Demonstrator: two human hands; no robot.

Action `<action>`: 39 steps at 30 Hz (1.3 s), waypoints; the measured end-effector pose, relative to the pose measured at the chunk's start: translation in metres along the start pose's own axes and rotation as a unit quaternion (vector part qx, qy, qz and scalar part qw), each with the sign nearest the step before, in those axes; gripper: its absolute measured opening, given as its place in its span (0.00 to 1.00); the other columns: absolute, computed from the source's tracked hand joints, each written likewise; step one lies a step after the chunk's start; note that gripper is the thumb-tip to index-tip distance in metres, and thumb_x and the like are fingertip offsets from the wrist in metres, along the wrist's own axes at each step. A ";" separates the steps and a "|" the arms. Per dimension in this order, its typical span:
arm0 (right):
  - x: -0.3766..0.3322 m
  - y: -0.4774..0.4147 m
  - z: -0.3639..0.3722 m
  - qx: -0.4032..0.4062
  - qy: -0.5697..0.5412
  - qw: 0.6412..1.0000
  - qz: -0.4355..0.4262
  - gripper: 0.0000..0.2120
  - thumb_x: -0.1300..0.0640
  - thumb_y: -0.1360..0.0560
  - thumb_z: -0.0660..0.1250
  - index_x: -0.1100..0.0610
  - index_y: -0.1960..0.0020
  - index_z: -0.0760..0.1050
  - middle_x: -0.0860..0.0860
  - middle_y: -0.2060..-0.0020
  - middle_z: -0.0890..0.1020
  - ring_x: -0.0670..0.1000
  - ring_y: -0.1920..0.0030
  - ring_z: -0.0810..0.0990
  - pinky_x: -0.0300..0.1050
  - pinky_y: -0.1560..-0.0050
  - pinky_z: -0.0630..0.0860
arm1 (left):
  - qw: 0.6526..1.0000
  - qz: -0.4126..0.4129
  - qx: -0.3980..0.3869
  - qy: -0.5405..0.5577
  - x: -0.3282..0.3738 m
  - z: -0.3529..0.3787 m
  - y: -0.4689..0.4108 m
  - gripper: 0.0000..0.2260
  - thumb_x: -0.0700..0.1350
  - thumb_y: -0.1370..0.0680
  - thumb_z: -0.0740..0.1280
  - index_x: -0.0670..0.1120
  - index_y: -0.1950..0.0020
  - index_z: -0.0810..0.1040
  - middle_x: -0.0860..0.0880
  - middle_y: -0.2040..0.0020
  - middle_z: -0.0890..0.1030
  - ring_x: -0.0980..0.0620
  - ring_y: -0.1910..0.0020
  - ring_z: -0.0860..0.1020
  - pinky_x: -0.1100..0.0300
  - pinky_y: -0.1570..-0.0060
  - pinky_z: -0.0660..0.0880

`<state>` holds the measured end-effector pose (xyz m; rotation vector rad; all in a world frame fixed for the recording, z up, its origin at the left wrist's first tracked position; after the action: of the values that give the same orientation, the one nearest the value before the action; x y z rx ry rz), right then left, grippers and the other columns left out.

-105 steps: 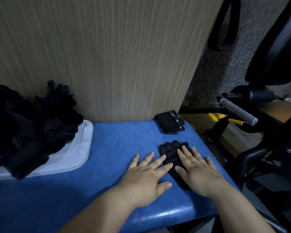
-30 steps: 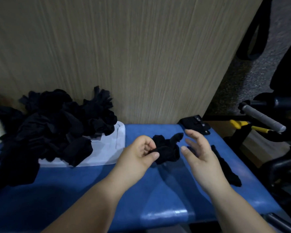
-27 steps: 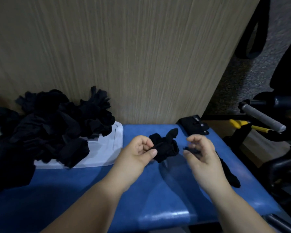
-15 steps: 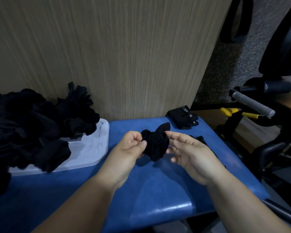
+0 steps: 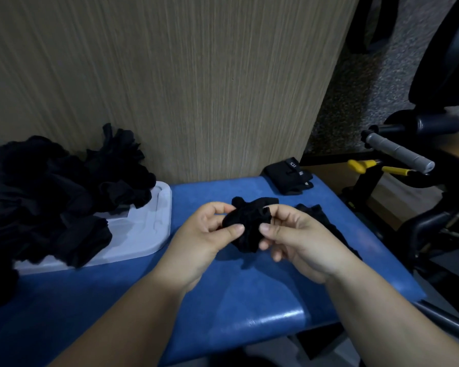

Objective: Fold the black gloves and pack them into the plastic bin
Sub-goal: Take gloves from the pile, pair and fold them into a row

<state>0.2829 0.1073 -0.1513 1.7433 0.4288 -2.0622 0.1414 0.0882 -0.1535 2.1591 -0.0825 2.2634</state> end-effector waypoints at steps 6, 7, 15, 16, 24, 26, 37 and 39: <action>-0.003 0.003 0.012 -0.030 0.106 0.994 -0.022 0.07 0.61 0.31 0.68 0.58 0.53 0.75 0.48 0.63 0.81 0.47 0.62 0.80 0.39 0.68 0.73 | 0.996 0.020 0.087 -0.014 0.000 -0.020 -0.001 0.08 0.36 0.25 0.69 0.45 0.61 0.73 0.44 0.63 0.77 0.47 0.61 0.74 0.51 0.55 0.70; -0.003 0.003 0.014 -0.029 0.147 0.988 -0.031 0.06 0.59 0.31 0.69 0.55 0.55 0.75 0.47 0.64 0.81 0.47 0.63 0.78 0.41 0.65 0.72 | 0.995 0.022 0.094 -0.024 0.000 -0.022 -0.001 0.09 0.36 0.26 0.69 0.46 0.61 0.72 0.45 0.64 0.76 0.47 0.61 0.74 0.51 0.56 0.70; -0.010 0.002 0.010 0.066 0.276 0.953 -0.103 0.11 0.54 0.28 0.72 0.56 0.63 0.71 0.54 0.66 0.77 0.49 0.64 0.74 0.49 0.60 0.72 | 0.975 0.022 0.152 -0.160 0.005 -0.031 0.005 0.13 0.48 0.29 0.72 0.48 0.64 0.68 0.46 0.68 0.75 0.47 0.68 0.74 0.48 0.64 0.74; -0.012 0.003 0.010 0.080 0.296 0.946 -0.109 0.11 0.56 0.27 0.72 0.56 0.64 0.71 0.54 0.67 0.77 0.49 0.64 0.74 0.48 0.61 0.73 | 0.973 0.022 0.156 -0.170 0.007 -0.031 0.006 0.14 0.49 0.29 0.71 0.47 0.64 0.67 0.46 0.69 0.75 0.47 0.69 0.74 0.47 0.65 0.75; -0.018 0.008 0.015 0.169 0.342 0.914 -0.139 0.16 0.60 0.28 0.70 0.53 0.69 0.66 0.46 0.75 0.72 0.44 0.73 0.69 0.38 0.70 0.68 | 0.950 0.060 0.178 -0.251 0.015 -0.026 0.010 0.12 0.45 0.25 0.68 0.49 0.63 0.66 0.47 0.71 0.72 0.39 0.68 0.75 0.40 0.64 0.77; -0.018 0.009 0.012 0.194 0.353 0.905 -0.135 0.16 0.61 0.28 0.69 0.54 0.69 0.65 0.47 0.76 0.70 0.44 0.74 0.67 0.37 0.72 0.67 | 0.949 0.063 0.176 -0.253 0.015 -0.025 0.011 0.11 0.44 0.25 0.68 0.49 0.63 0.66 0.48 0.71 0.71 0.39 0.67 0.75 0.41 0.64 0.77; -0.009 0.001 0.005 0.170 0.165 0.970 -0.047 0.08 0.61 0.24 0.67 0.56 0.55 0.67 0.48 0.68 0.75 0.49 0.71 0.79 0.45 0.67 0.75 | 0.992 0.054 0.063 -0.096 0.009 -0.011 0.009 0.14 0.55 0.37 0.69 0.48 0.62 0.70 0.41 0.66 0.72 0.47 0.64 0.71 0.45 0.58 0.72; 0.000 -0.002 0.008 0.140 0.024 0.990 -0.013 0.09 0.67 0.25 0.66 0.58 0.48 0.69 0.51 0.64 0.73 0.50 0.68 0.80 0.44 0.66 0.75 | 0.994 0.047 0.074 -0.068 0.006 -0.016 0.007 0.13 0.54 0.39 0.70 0.49 0.63 0.71 0.46 0.66 0.73 0.48 0.63 0.71 0.49 0.57 0.70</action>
<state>0.2754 0.1050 -0.1496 1.9580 0.1837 -2.1883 0.1252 0.0820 -0.1481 2.4338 -0.0176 2.2340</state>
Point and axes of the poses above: each hand's wrist, its own y-axis away from the middle knuckle, its own z-axis out of the palm, x = y × z, the point moved 8 cm from there along -y, towards the middle knuckle
